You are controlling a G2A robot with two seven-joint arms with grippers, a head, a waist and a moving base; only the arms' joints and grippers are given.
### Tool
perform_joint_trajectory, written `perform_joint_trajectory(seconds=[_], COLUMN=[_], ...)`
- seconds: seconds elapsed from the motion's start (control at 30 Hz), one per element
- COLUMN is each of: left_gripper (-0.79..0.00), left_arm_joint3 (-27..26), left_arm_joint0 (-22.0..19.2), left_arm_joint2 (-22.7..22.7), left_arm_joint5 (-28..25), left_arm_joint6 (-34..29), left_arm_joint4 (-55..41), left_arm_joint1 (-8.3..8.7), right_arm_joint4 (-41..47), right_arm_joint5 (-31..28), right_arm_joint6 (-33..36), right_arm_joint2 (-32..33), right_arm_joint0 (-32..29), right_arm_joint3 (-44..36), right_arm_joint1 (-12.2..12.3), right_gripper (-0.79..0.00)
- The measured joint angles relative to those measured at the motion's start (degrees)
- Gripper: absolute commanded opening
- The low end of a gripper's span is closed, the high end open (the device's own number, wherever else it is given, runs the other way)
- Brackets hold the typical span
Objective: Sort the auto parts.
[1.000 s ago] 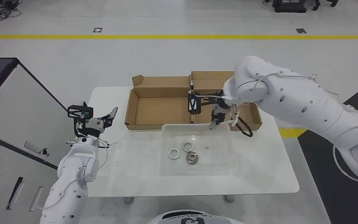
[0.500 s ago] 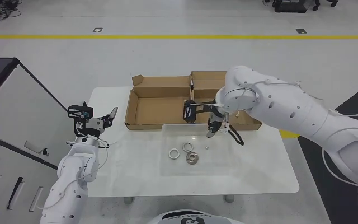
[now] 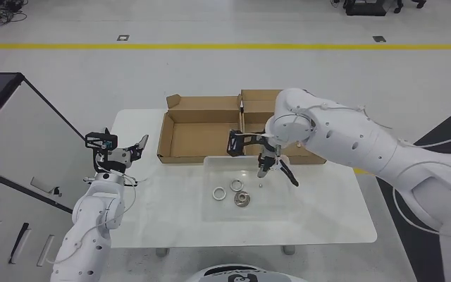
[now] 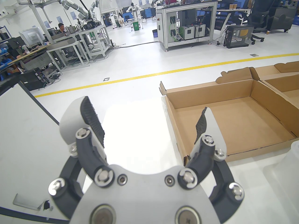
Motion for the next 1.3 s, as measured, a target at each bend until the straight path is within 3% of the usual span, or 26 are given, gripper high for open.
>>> perform_joint_trajectory(seconds=[0.23,0.27,0.33,0.57,0.87,0.9,1.3], left_gripper=[0.000,0.000,0.000,0.000,0.000,0.000,0.000], left_arm_joint3=[0.0,0.0,0.0,0.0,0.0,0.0,0.0], left_arm_joint0=[0.0,0.0,0.0,0.0,0.0,0.0,0.0], left_arm_joint2=[0.0,0.0,0.0,0.0,0.0,0.0,0.0], left_arm_joint5=[0.0,0.0,0.0,0.0,0.0,0.0,0.0], left_arm_joint6=[0.0,0.0,0.0,0.0,0.0,0.0,0.0], left_arm_joint4=[0.0,0.0,0.0,0.0,0.0,0.0,0.0], left_arm_joint1=[0.00,0.00,0.00,0.00,0.00,0.00,0.00], right_arm_joint4=[0.5,0.5,0.6,1.4,2.8,3.1,3.8], right_arm_joint5=[1.3,1.4,1.5,1.6,4.3,4.8,5.4], right_arm_joint6=[1.3,1.4,1.5,1.6,4.3,4.8,5.4], right_arm_joint2=[0.0,0.0,0.0,0.0,0.0,0.0,0.0], right_arm_joint0=[-0.5,-0.5,-0.5,-0.4,-1.2,-1.4,-1.9], right_arm_joint3=[0.8,0.9,0.9,0.8,0.6,0.7,0.1], right_arm_joint1=[-1.1,-1.3,-1.6,-2.7,-3.7,-3.7,-3.7], right_gripper=[-0.062,-0.111,-0.123,-0.065,-0.065,0.000,0.000])
